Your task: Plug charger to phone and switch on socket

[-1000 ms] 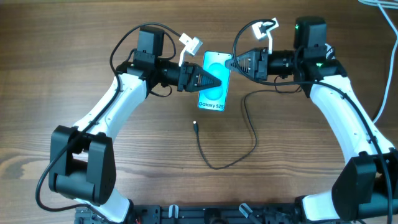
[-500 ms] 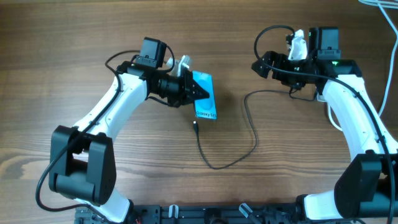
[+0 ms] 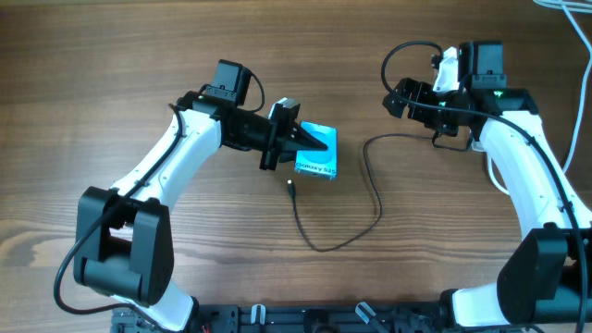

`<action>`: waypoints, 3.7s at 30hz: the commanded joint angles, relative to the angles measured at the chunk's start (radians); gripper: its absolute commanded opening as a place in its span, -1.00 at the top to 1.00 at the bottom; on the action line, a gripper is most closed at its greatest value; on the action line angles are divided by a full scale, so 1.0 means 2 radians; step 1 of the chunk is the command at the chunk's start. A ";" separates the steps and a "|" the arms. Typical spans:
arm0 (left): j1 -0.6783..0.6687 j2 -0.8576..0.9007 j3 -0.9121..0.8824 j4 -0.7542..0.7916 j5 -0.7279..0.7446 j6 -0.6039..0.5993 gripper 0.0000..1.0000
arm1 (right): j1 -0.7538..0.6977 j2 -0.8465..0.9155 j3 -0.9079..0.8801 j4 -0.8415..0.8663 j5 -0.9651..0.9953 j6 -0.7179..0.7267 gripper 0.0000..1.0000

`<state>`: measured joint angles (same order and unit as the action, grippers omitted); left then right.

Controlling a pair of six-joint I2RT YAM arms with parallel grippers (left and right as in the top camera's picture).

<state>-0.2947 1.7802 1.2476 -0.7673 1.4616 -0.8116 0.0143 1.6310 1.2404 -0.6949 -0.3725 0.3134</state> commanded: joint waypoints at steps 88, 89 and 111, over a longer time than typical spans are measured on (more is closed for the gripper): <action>0.057 -0.010 0.005 0.106 -0.224 0.237 0.92 | 0.001 0.001 0.004 0.001 0.007 0.002 -1.00; 0.074 -0.010 0.005 0.094 -0.224 0.247 0.92 | 0.001 0.001 0.004 0.001 0.007 0.002 -0.99; 0.165 -0.009 0.005 0.057 -0.206 0.286 0.92 | 0.080 0.003 -0.010 -0.029 -0.044 -0.044 0.91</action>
<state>0.0349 1.7802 1.2484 -0.6525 1.0039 -0.2665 0.1005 1.6310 1.2404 -0.7422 -0.4416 0.2970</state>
